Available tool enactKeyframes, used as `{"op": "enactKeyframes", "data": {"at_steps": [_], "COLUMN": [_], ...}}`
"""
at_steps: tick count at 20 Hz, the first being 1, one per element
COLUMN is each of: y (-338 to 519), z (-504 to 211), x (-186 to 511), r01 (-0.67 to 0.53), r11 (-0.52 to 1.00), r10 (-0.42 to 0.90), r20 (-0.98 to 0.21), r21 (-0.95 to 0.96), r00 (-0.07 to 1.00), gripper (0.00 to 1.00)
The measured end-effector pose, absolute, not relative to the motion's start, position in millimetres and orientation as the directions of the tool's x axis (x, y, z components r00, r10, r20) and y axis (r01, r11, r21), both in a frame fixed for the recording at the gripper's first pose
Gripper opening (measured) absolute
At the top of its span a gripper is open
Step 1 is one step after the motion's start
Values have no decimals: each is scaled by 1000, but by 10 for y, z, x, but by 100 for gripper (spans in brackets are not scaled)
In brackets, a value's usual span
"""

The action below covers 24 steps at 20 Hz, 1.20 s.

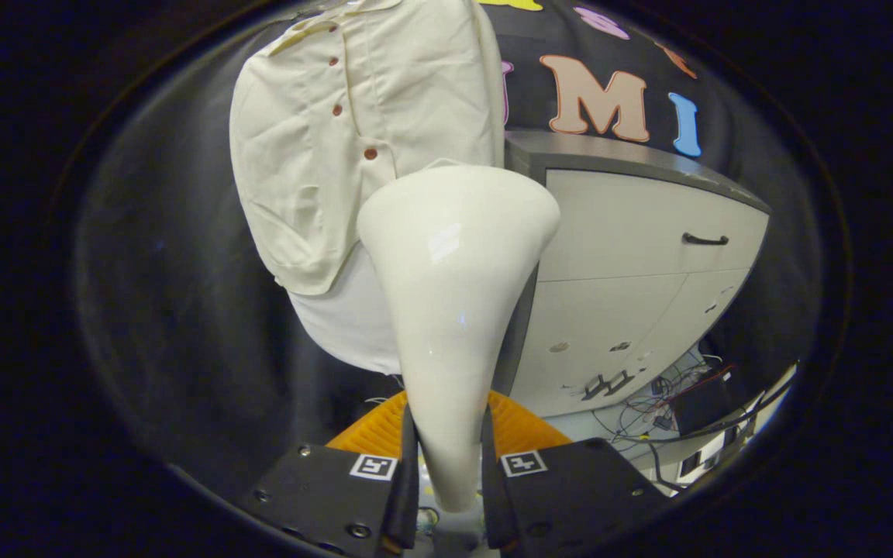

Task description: Iron the clothes twice with a garment steamer, once on the left side and once on the right side.

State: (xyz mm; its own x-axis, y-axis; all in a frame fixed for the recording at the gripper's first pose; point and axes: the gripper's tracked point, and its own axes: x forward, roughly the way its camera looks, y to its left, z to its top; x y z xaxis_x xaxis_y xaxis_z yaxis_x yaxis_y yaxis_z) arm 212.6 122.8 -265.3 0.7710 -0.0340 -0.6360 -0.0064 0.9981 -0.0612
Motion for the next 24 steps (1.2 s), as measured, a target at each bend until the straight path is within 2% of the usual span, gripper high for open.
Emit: {"op": "enactKeyframes", "data": {"at_steps": [5, 15, 24], "y": [1259, 1559, 1483], "z": [-2387, -1314, -490], "x": [1975, 1684, 1270], "r01": [1, 59, 83], "r11": [997, 998, 996], "r10": [-46, -65, -88], "r20": [-586, -429, -272], "r21": [-78, -27, -28], "r00": [809, 901, 958], "gripper": [35, 34, 34]}}
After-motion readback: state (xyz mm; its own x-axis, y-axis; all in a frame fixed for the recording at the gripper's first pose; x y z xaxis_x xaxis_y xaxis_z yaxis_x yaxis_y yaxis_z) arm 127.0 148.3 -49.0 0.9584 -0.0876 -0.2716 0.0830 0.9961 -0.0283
